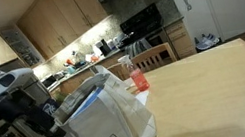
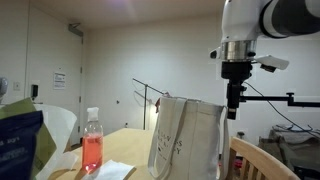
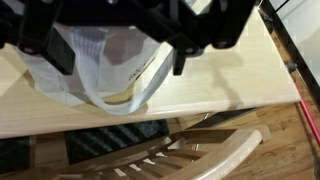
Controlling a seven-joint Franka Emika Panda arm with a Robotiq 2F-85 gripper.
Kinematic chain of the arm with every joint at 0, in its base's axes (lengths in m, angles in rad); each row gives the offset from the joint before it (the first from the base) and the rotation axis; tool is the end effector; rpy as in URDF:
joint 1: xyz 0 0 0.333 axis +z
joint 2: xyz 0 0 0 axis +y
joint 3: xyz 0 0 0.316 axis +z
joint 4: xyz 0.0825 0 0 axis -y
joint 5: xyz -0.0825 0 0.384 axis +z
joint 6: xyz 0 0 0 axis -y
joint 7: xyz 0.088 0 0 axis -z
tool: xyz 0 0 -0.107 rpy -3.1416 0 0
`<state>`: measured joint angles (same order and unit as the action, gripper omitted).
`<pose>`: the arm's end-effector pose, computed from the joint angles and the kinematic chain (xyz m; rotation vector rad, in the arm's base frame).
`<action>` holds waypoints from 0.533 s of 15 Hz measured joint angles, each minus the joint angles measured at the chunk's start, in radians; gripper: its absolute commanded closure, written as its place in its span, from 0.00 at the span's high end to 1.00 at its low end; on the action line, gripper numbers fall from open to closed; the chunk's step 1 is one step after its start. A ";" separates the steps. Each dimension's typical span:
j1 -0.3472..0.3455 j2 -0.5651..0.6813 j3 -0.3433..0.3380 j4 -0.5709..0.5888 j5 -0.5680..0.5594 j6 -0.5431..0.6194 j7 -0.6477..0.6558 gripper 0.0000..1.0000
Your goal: Move the bag backwards
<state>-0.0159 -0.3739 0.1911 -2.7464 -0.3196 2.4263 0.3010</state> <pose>0.3767 0.0606 0.3345 2.8670 0.1449 0.1489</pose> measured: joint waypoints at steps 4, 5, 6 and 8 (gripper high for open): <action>0.000 0.001 0.001 0.000 0.000 0.000 0.000 1.00; 0.002 0.002 0.003 0.000 0.000 0.000 0.000 1.00; 0.004 0.003 0.007 0.000 0.000 0.000 0.000 1.00; 0.015 0.009 0.015 0.000 0.000 0.000 0.000 1.00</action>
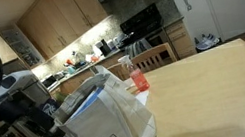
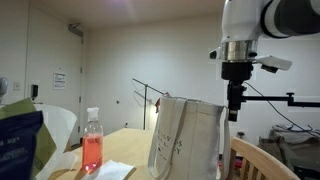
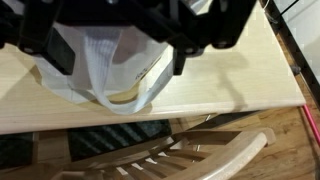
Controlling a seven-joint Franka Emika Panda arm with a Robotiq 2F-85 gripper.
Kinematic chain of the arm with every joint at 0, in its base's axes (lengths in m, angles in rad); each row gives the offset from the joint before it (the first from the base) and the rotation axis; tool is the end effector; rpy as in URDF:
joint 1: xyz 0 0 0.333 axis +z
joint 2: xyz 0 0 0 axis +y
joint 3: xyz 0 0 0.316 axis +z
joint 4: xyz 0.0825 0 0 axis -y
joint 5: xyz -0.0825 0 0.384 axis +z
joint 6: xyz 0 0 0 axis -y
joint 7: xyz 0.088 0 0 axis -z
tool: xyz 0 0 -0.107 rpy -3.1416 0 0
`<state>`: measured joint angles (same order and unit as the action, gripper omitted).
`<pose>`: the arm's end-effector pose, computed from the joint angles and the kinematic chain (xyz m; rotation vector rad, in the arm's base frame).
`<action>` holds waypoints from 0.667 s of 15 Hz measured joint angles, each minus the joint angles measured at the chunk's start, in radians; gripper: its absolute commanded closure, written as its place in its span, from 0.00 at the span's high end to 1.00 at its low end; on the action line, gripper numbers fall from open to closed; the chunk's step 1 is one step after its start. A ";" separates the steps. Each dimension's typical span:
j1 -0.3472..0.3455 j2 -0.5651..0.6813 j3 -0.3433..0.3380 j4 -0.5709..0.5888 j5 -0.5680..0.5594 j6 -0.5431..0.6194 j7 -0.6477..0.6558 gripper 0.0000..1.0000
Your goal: Move the bag backwards
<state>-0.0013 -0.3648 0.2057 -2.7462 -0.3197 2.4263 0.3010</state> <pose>0.3749 0.0712 0.3308 2.8616 0.1874 0.1410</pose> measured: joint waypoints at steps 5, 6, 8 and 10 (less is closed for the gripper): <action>0.008 0.014 0.025 0.007 -0.039 0.008 0.006 1.00; 0.005 0.019 0.027 0.009 -0.067 0.021 0.020 1.00; -0.008 0.031 0.035 0.011 -0.136 0.048 0.061 1.00; -0.024 0.044 0.047 0.012 -0.203 0.075 0.113 1.00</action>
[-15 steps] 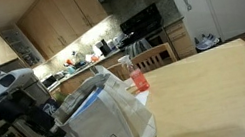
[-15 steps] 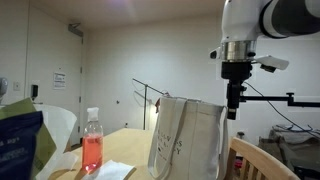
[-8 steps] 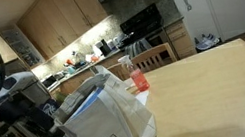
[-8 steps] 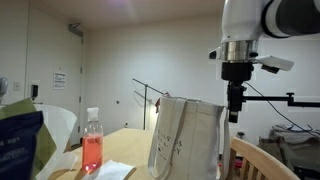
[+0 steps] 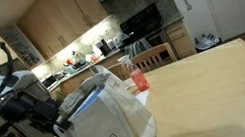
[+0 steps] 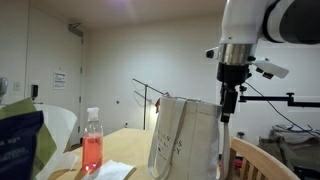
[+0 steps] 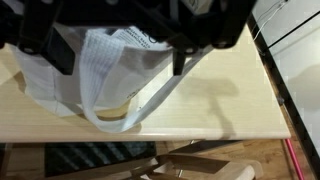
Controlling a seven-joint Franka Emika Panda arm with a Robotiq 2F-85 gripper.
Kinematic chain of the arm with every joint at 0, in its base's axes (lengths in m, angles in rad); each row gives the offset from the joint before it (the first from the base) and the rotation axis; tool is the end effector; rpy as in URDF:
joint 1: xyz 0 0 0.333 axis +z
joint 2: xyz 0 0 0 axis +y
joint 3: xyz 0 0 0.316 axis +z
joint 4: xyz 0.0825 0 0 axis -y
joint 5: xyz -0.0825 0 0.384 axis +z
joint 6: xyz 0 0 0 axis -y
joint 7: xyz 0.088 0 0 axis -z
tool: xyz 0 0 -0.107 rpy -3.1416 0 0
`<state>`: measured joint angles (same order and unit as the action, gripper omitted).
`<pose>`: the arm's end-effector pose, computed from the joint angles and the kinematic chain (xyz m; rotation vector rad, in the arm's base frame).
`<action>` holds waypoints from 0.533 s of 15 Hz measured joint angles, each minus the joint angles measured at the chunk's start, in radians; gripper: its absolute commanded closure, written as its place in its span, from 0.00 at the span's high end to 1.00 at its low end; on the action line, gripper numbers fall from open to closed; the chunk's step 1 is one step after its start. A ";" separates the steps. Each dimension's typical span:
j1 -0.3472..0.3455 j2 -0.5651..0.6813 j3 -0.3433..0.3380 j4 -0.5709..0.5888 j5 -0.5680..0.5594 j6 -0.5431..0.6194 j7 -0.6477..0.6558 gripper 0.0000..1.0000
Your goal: Move the bag backwards
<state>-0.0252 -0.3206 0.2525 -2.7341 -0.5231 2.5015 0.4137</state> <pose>0.3826 0.0862 0.3238 2.7489 0.3006 0.2553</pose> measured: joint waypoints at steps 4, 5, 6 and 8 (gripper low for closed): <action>-0.022 0.019 0.005 0.001 -0.112 0.029 0.106 1.00; -0.024 0.021 0.005 0.001 -0.137 0.031 0.129 1.00; -0.026 0.022 0.005 0.001 -0.158 0.031 0.149 1.00; -0.028 0.022 0.005 0.000 -0.192 0.031 0.183 1.00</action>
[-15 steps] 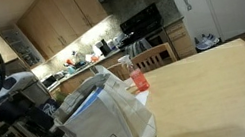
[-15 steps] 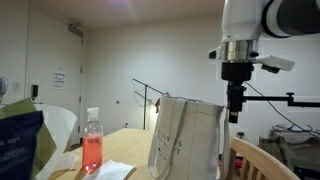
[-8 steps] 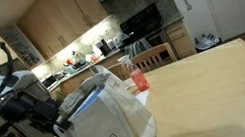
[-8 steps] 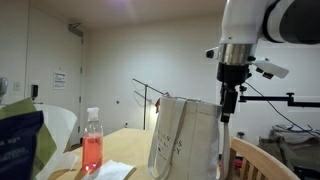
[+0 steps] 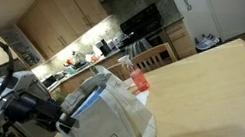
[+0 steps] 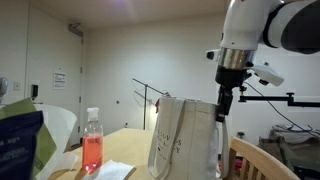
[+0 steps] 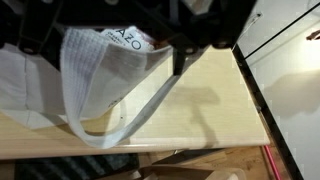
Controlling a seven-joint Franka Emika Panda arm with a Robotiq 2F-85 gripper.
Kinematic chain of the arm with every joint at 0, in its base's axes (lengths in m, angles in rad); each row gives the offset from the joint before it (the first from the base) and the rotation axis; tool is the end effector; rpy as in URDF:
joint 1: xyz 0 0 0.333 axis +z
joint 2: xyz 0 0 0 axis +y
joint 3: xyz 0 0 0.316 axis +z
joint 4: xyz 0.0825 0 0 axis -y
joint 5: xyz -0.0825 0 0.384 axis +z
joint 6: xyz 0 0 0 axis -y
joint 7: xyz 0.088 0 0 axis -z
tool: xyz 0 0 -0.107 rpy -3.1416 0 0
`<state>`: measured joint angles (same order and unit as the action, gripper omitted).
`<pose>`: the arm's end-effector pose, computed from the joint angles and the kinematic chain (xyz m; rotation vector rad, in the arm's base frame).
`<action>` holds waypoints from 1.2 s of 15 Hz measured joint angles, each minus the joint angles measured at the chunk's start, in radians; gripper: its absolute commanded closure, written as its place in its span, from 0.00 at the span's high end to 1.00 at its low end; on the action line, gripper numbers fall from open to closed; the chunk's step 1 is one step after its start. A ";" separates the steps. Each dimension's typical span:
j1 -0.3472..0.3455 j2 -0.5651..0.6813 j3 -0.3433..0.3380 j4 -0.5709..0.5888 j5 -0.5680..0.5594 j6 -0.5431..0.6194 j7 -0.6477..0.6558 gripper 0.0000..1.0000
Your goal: Move the bag backwards
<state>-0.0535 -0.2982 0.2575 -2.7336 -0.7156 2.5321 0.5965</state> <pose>0.3853 0.0814 0.3168 2.6714 0.2439 0.3419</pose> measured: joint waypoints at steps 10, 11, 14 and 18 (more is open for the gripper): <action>-0.004 -0.050 -0.033 -0.029 -0.149 -0.073 0.075 1.00; -0.004 -0.068 -0.035 -0.037 -0.161 -0.086 0.078 1.00; -0.003 -0.118 -0.035 -0.038 -0.188 -0.132 0.078 1.00; -0.002 -0.175 -0.035 -0.038 -0.216 -0.182 0.078 1.00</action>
<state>-0.0557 -0.4729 0.2221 -2.7713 -0.9312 2.3496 0.6749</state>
